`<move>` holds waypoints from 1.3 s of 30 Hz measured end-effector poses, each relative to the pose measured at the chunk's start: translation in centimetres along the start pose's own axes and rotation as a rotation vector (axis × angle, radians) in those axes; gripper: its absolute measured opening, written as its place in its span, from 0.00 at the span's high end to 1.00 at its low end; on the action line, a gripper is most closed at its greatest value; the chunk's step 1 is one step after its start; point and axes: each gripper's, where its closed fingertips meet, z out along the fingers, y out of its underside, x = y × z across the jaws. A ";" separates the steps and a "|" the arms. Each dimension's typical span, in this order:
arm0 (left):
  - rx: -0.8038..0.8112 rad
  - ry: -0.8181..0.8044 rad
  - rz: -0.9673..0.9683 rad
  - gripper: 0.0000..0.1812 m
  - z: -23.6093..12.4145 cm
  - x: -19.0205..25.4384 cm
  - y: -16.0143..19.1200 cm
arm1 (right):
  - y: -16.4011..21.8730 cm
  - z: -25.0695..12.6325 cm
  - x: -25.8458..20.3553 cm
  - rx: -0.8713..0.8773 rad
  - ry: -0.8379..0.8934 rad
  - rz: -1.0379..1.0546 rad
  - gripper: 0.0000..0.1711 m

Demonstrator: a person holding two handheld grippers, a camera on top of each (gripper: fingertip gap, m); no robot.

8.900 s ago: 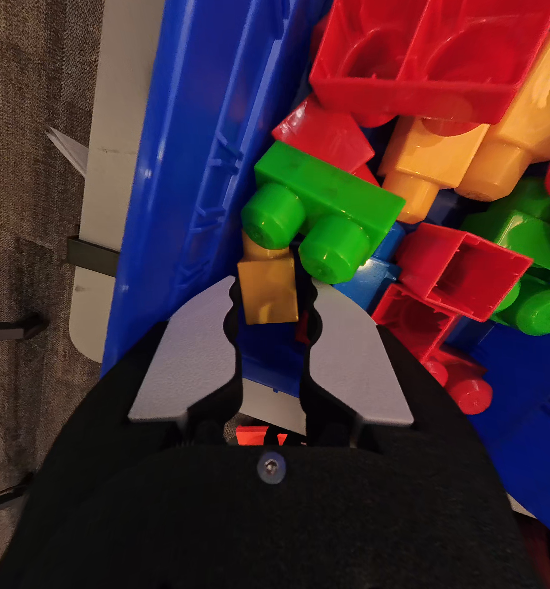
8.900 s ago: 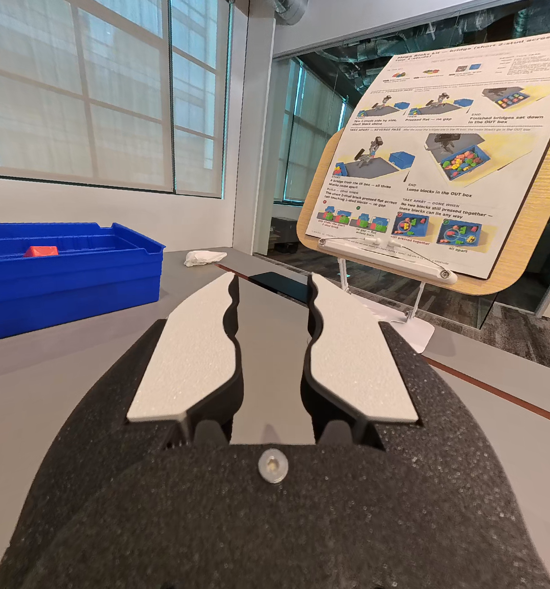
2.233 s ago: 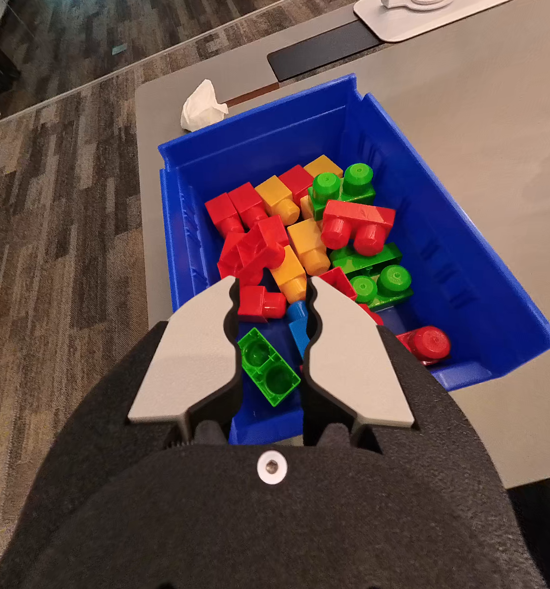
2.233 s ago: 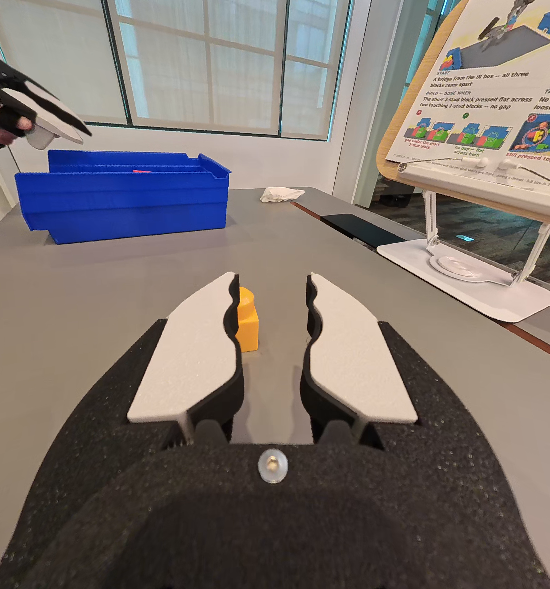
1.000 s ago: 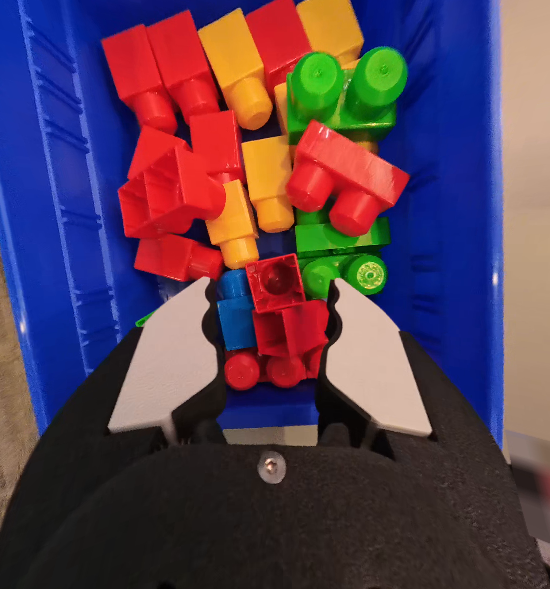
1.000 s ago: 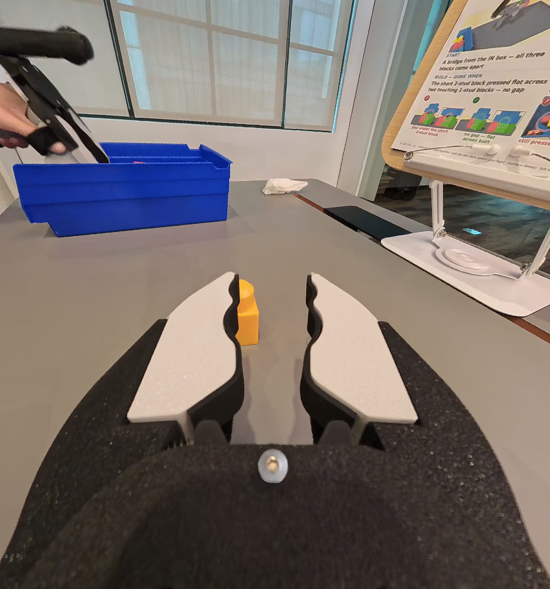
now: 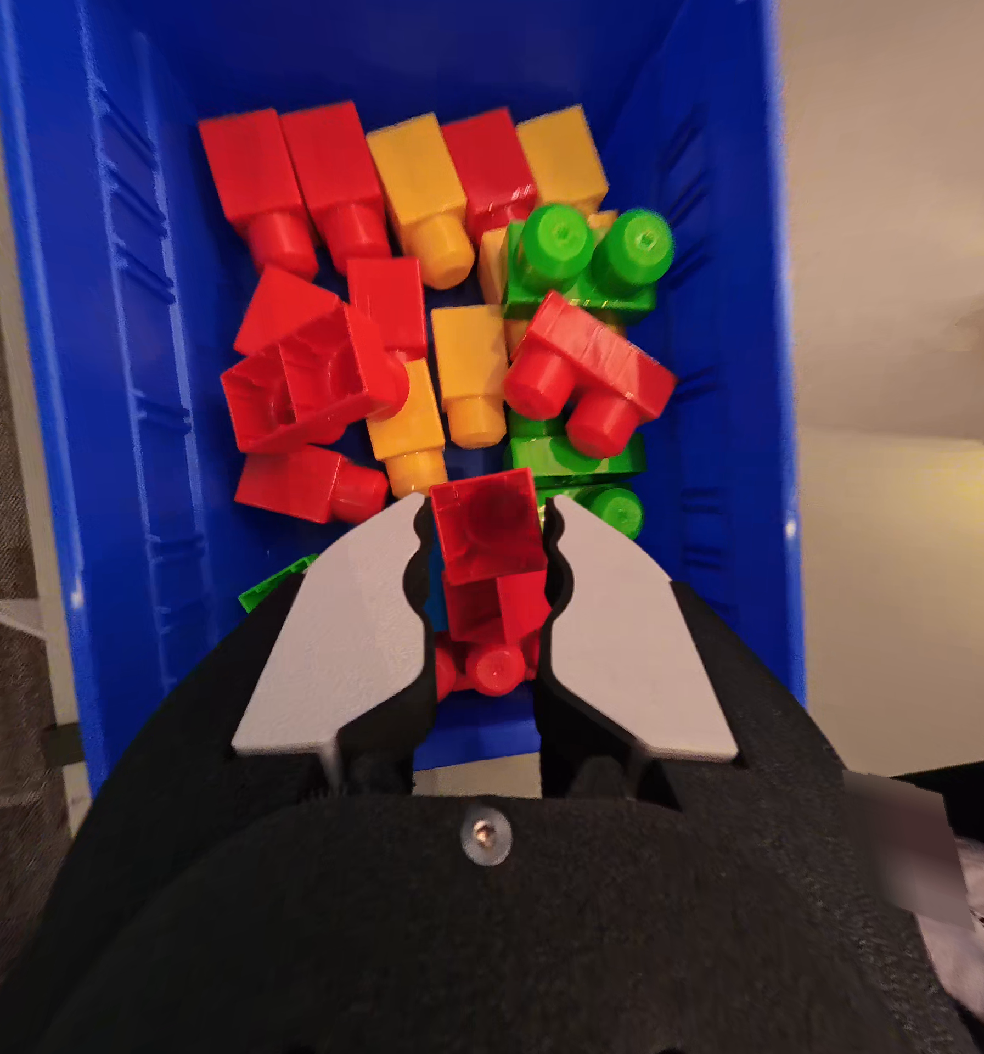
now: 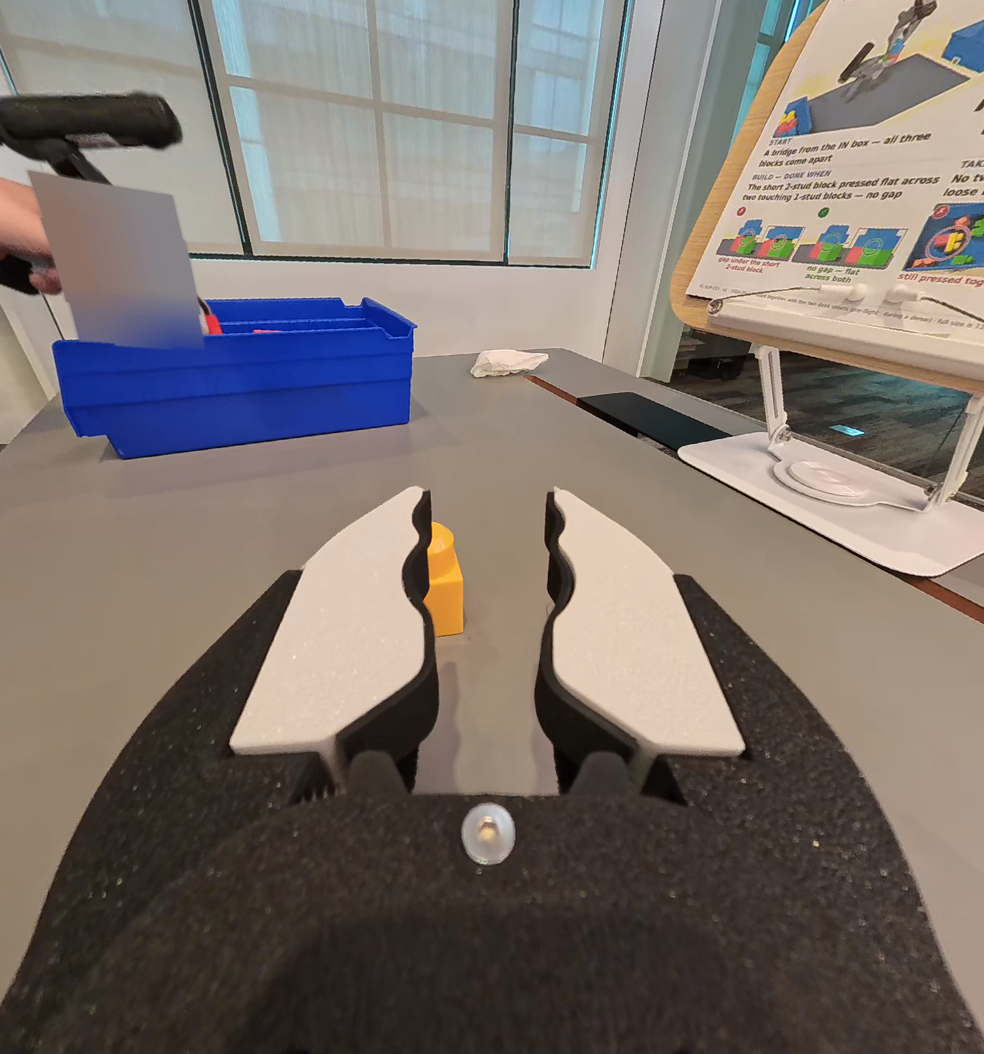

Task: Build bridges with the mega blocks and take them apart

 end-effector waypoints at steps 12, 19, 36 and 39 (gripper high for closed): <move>0.256 0.159 0.029 0.80 -5.6 4.4 -5.9 | 0.5 0.4 -0.5 -0.025 -0.017 -0.009 0.79; 0.272 0.246 0.090 0.80 -5.3 9.1 -8.3 | -0.7 1.2 -2.5 -0.003 -0.055 -0.043 0.80; 0.216 0.492 0.317 0.80 -1.6 26.8 -11.0 | -5.1 9.9 -10.1 -0.062 -0.035 -0.300 0.74; 0.220 0.531 0.319 0.80 -1.7 28.3 -11.1 | -4.9 10.1 -9.5 -0.036 -0.017 -0.237 0.76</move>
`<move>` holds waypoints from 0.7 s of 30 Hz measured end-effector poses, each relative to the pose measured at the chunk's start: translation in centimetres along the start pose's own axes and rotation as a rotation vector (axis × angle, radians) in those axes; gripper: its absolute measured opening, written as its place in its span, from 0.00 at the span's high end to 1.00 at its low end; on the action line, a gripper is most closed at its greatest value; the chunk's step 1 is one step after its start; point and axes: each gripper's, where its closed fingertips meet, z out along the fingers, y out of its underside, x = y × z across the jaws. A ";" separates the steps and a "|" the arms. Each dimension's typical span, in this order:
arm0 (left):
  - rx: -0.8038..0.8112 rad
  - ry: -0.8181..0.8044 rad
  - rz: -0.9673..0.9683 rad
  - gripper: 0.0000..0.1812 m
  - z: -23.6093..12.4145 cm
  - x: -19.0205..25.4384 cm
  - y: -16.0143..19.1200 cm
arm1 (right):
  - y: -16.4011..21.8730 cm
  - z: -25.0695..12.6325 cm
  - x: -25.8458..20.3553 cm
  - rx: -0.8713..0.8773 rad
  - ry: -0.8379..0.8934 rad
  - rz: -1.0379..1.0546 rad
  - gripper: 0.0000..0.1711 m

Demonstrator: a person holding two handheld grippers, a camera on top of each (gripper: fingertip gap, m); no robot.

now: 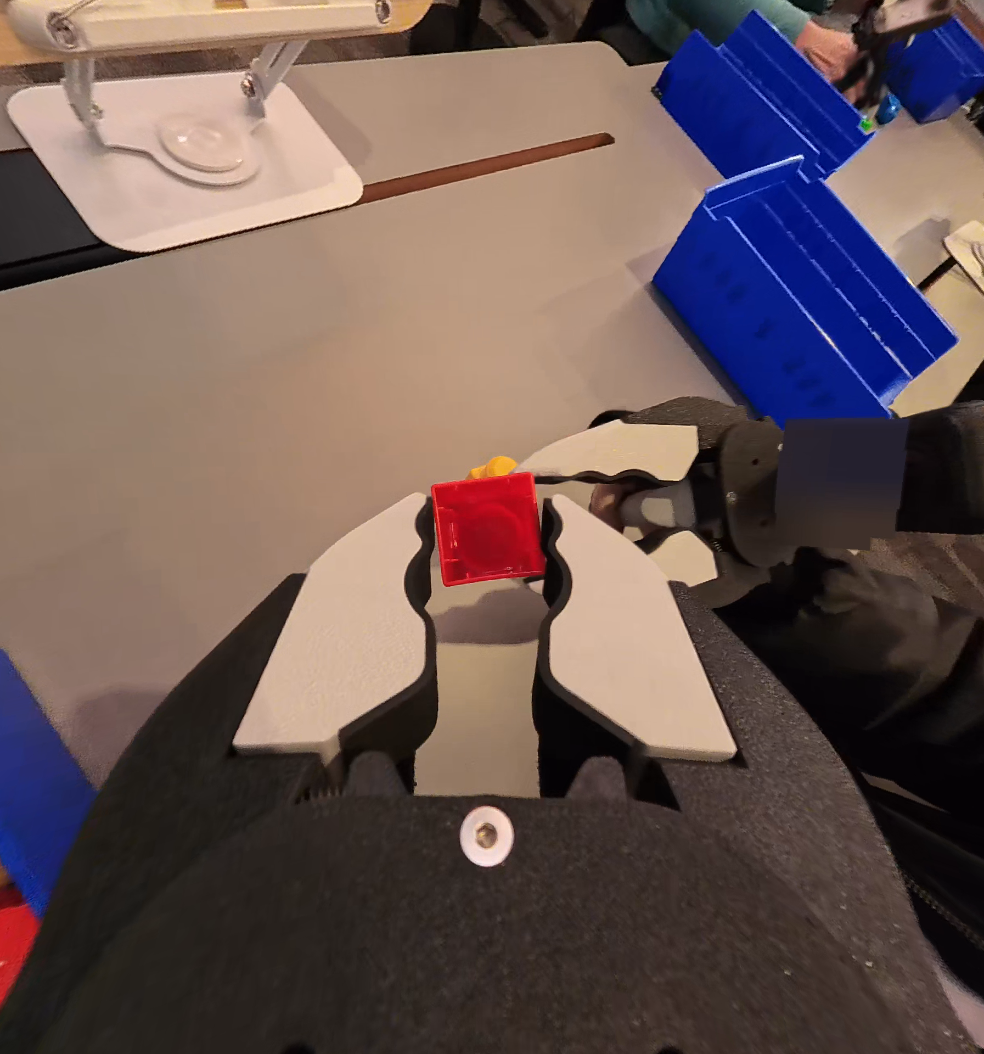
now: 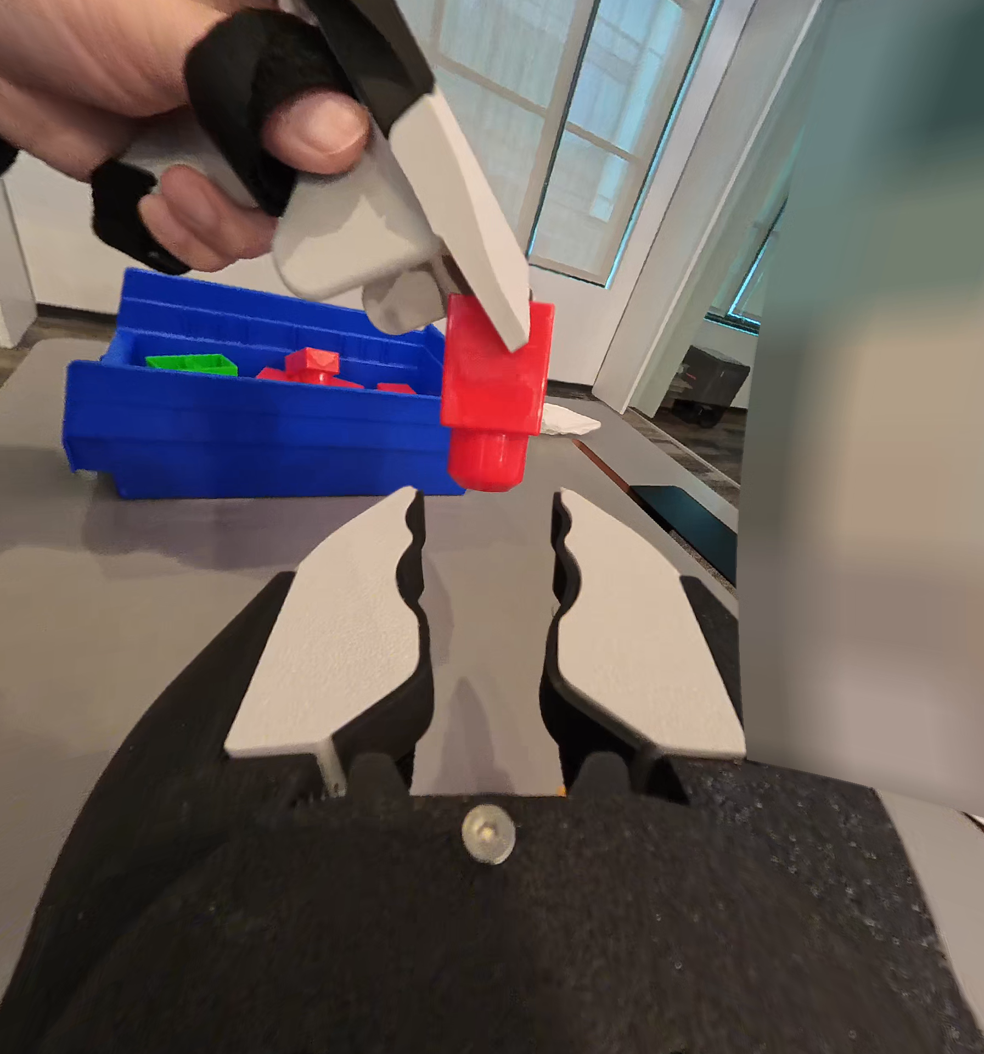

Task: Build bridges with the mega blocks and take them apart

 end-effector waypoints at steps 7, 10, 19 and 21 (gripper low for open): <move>-0.004 0.033 0.021 0.80 0.9 1.6 -0.4 | -0.1 0.0 0.4 0.022 0.033 -0.003 0.74; 0.005 0.045 0.017 0.80 1.1 1.9 -0.5 | -0.3 0.1 0.2 0.022 0.027 -0.009 0.78; -0.002 0.085 0.002 0.80 0.9 2.1 0.1 | 0.0 -0.1 0.1 -0.005 0.032 -0.096 0.83; 0.000 0.114 -0.014 0.79 0.8 2.4 0.2 | 0.1 -0.2 0.0 -0.018 0.025 -0.117 0.83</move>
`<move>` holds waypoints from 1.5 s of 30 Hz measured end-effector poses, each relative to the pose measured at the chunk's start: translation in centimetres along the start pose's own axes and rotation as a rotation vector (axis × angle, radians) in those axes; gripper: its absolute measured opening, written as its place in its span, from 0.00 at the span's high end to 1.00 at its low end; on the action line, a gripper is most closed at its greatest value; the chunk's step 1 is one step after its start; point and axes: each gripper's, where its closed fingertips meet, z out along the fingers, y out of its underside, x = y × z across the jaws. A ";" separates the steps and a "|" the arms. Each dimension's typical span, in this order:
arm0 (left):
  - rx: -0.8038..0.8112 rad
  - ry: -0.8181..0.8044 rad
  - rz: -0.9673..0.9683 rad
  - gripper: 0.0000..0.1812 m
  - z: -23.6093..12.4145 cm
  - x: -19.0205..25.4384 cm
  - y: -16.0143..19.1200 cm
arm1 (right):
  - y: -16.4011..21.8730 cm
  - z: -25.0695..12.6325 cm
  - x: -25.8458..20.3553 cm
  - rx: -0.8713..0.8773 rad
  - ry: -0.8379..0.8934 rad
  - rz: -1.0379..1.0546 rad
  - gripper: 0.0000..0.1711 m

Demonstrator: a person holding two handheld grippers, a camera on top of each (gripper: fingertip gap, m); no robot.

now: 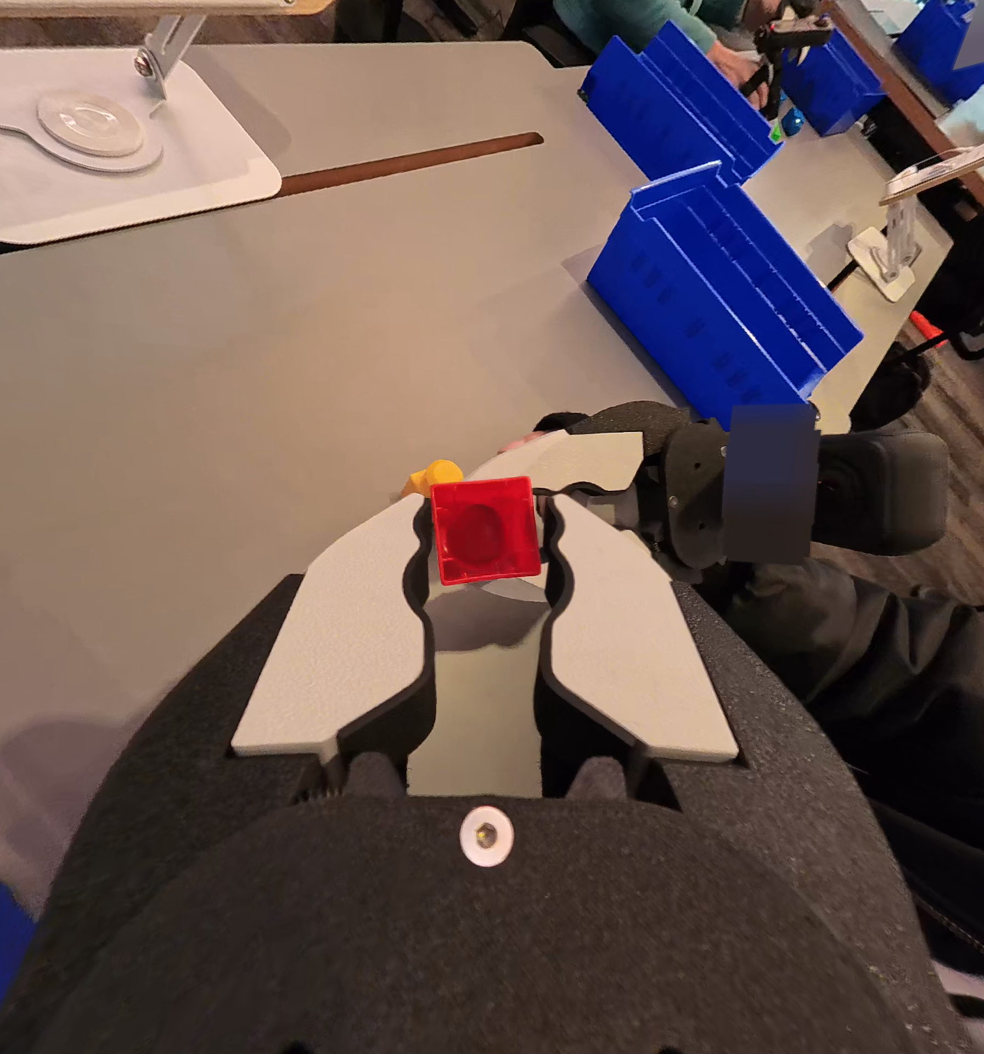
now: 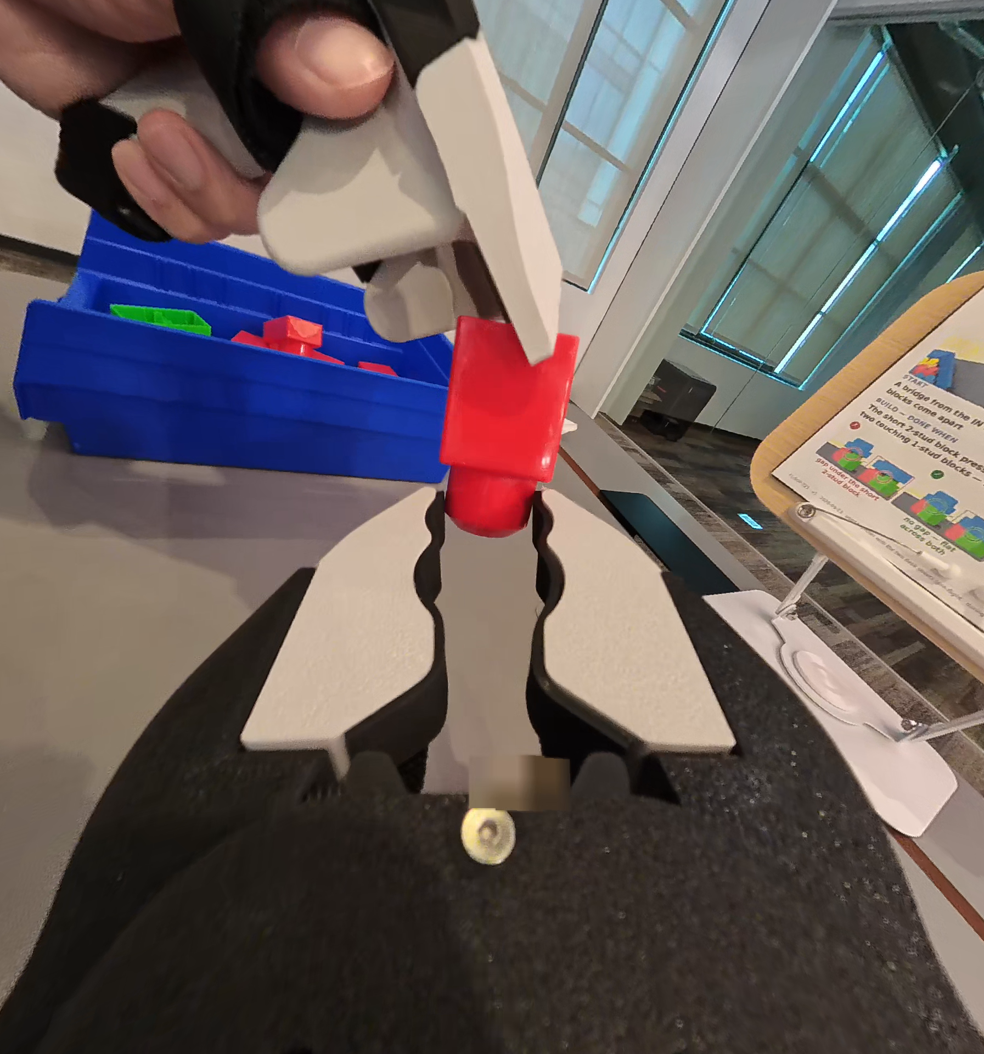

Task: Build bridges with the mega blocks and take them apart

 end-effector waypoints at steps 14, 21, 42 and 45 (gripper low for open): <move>-0.029 -0.009 0.024 0.75 0.6 -0.4 1.2 | 1.4 -1.0 -0.2 -0.105 -0.052 -0.086 0.83; -0.023 0.061 -0.004 0.79 1.3 0.3 1.8 | 0.3 -1.9 0.0 -0.037 -0.044 -0.081 0.83; 0.030 0.182 -0.047 0.79 0.7 2.1 0.9 | -2.1 -3.0 0.5 0.121 -0.002 -0.060 0.83; 0.049 0.177 -0.040 0.76 0.5 1.9 0.8 | -1.8 -3.3 0.3 0.099 -0.039 -0.041 0.83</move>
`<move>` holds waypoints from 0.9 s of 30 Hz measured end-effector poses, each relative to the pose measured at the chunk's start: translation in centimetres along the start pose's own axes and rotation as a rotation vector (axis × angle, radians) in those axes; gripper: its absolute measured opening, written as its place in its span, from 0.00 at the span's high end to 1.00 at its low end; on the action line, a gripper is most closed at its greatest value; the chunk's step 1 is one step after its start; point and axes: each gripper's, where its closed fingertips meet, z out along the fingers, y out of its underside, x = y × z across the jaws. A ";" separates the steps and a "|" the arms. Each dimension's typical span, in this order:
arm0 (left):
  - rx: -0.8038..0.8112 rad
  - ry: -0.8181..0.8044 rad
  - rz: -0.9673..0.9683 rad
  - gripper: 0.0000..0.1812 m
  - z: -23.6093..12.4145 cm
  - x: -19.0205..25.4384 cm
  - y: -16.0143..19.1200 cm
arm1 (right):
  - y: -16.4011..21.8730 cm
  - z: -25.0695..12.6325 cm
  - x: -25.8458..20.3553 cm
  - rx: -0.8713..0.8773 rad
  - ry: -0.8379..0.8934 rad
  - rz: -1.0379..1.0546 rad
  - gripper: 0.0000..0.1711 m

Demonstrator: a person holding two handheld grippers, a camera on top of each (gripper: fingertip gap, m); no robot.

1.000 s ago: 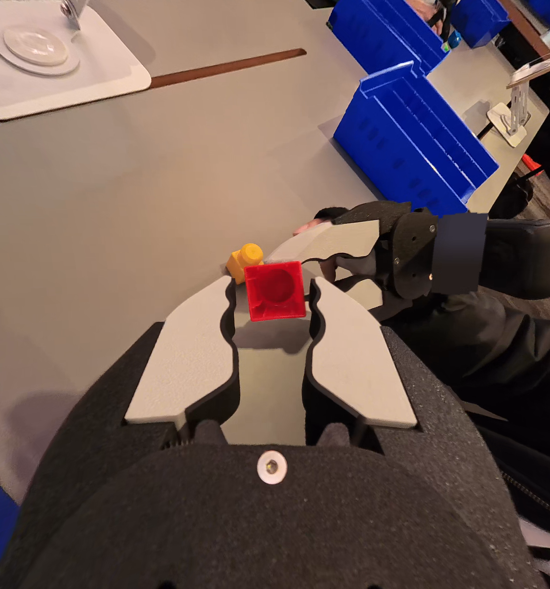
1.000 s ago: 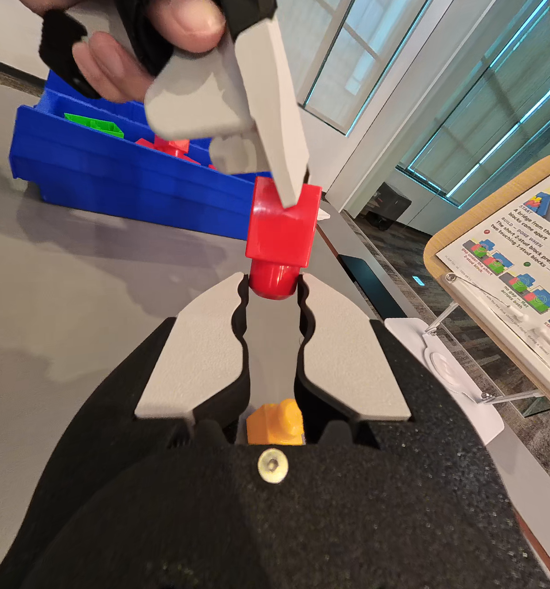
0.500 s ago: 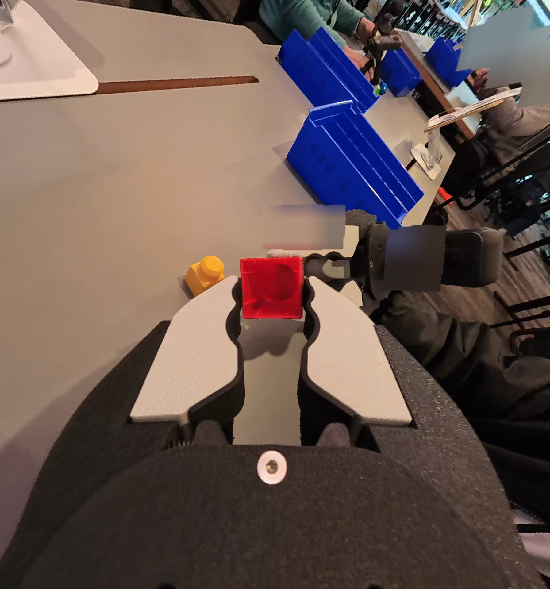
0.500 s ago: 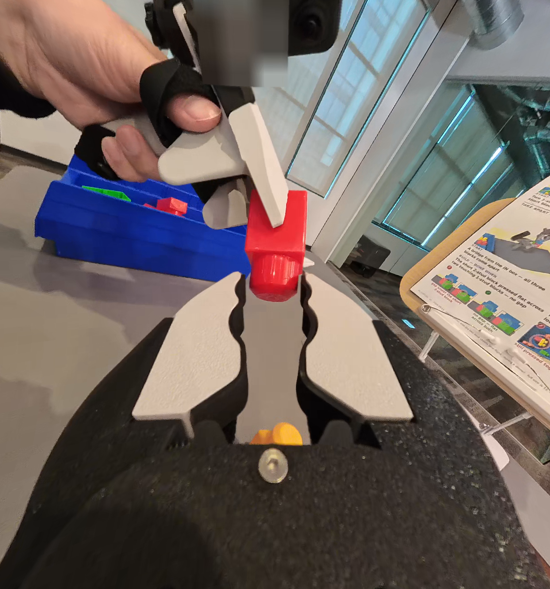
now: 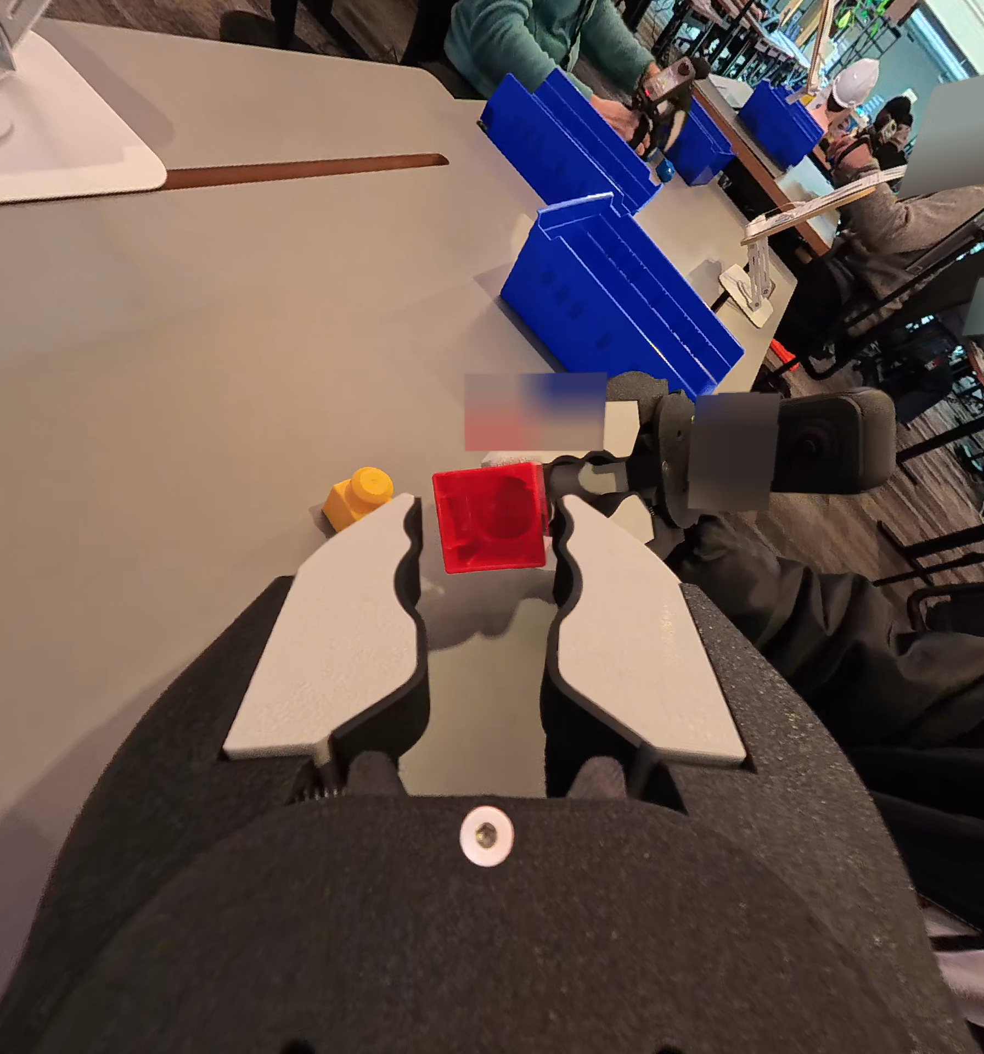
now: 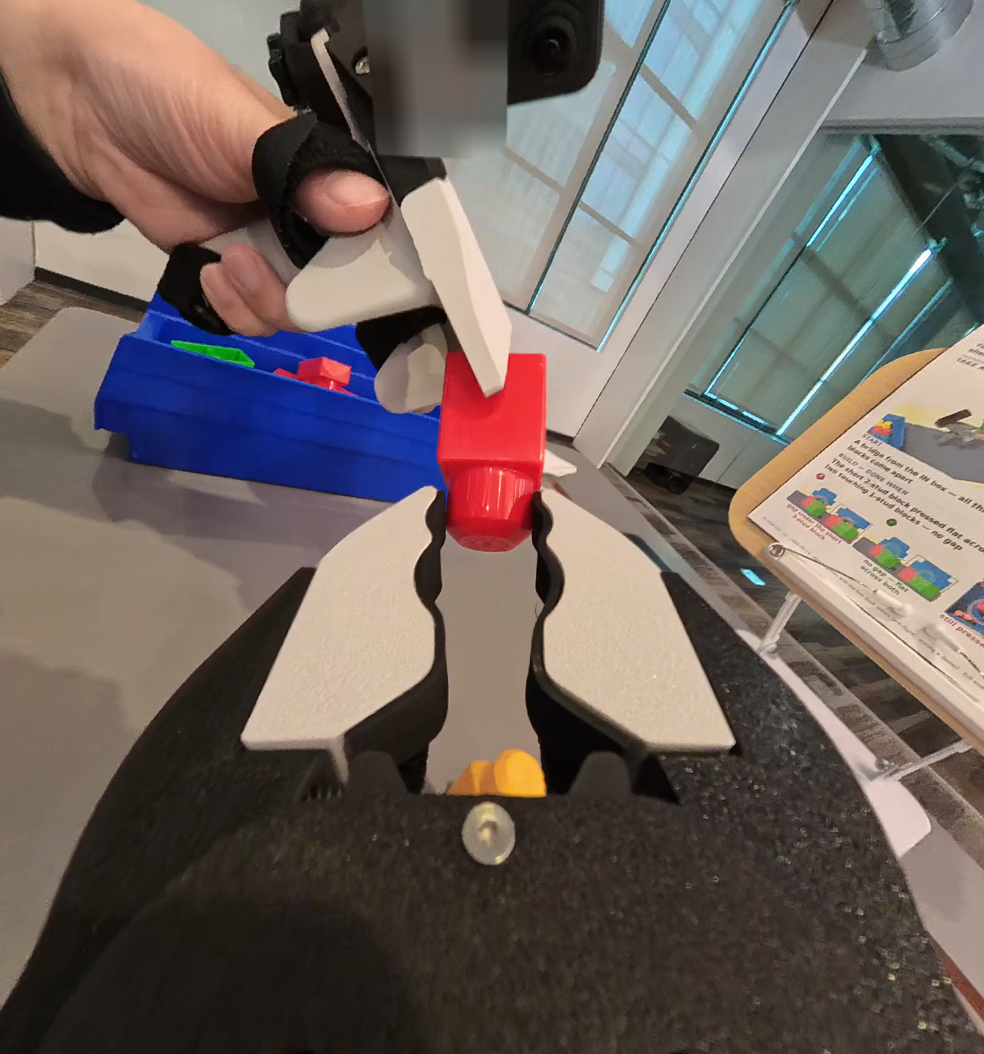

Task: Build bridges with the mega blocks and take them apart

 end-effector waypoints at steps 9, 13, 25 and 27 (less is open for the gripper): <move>0.015 -0.164 0.086 0.77 -2.4 -3.0 1.1 | 6.2 -5.9 1.1 -0.426 -0.198 -0.007 0.83; -0.021 -0.227 0.119 0.78 -2.5 -4.5 2.5 | 9.1 -9.9 3.0 -0.690 -0.299 -0.008 0.84; -0.067 -0.185 0.134 0.81 1.5 -4.0 5.1 | 13.5 -11.7 1.5 -1.050 -0.473 0.026 0.83; -0.080 -0.193 0.143 0.81 1.7 -4.1 5.3 | 14.1 -12.5 1.4 -1.136 -0.510 0.017 0.83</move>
